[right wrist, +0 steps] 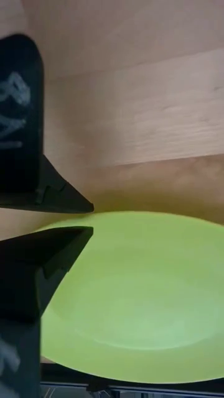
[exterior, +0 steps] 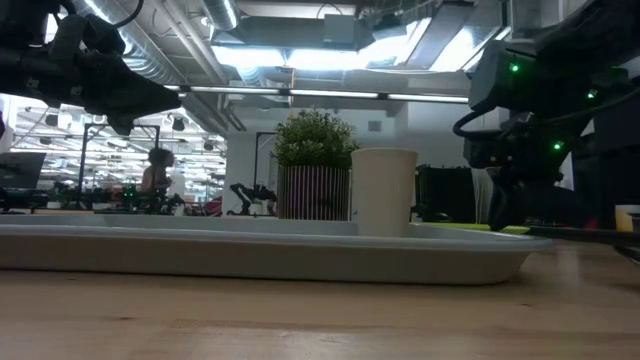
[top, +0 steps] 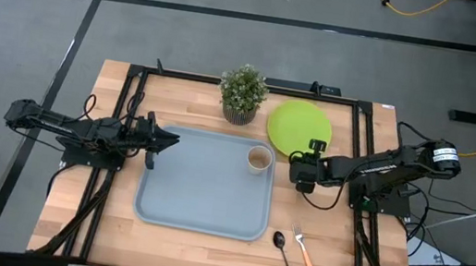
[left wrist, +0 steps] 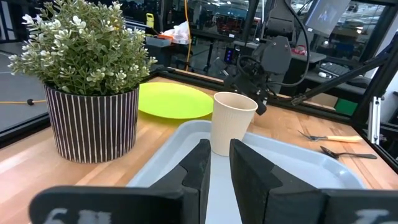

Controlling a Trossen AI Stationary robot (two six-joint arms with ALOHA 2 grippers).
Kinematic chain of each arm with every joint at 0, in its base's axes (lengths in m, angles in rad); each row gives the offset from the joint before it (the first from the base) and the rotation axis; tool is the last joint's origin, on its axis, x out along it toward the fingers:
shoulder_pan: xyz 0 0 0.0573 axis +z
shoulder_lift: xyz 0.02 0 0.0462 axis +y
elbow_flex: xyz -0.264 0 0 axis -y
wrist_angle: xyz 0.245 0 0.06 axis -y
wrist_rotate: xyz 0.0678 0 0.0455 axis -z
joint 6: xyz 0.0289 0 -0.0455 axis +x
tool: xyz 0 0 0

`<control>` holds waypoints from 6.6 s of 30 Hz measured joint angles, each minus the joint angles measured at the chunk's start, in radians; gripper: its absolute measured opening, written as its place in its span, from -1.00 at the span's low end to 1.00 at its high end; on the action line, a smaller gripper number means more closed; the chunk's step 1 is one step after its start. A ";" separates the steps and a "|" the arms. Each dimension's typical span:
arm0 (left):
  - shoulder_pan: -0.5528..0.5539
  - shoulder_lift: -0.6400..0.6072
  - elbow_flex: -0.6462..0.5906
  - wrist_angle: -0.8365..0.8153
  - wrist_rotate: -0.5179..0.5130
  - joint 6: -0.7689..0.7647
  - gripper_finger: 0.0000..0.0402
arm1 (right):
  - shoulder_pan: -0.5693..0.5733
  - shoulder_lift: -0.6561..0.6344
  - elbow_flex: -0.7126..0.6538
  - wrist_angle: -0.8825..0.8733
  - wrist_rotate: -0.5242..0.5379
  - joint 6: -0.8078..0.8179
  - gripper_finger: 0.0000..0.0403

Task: Pick and place plate/cup/fork/spoon on tray
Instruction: Put the green plate on the gray serving tray to the bottom left of the white cup, then put the orange fork on the gray serving tray to the right of the green plate

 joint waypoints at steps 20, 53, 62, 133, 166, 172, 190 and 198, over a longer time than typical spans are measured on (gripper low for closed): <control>0.000 0.000 0.000 0.000 0.000 0.000 -0.73 | -0.066 0.000 0.000 0.023 -0.058 -0.104 -0.75; 0.000 0.000 0.000 0.000 0.000 0.000 -0.73 | -0.102 0.127 0.006 0.128 0.089 -0.106 -0.97; 0.000 0.000 0.000 0.000 0.000 -0.001 -0.73 | -0.024 0.126 0.144 -0.094 0.196 0.030 -0.99; 0.000 0.000 0.000 -0.044 -0.003 0.063 -0.73 | 0.390 0.328 0.871 0.186 -0.388 -0.539 -1.00; 0.000 0.000 0.000 -0.044 -0.004 0.061 -0.73 | 0.259 0.613 0.872 0.120 -0.338 -0.544 -0.83; 0.000 0.000 0.000 -0.044 -0.004 0.060 -0.73 | 0.251 0.623 0.872 0.154 -0.339 -0.538 -0.80; 0.000 0.000 0.000 -0.045 -0.001 0.059 -0.73 | 0.265 0.622 0.872 0.195 -0.396 -0.432 -0.79; 0.000 0.000 0.000 -0.045 0.000 0.059 -0.73 | 0.265 0.622 0.872 0.193 -0.399 -0.432 -0.79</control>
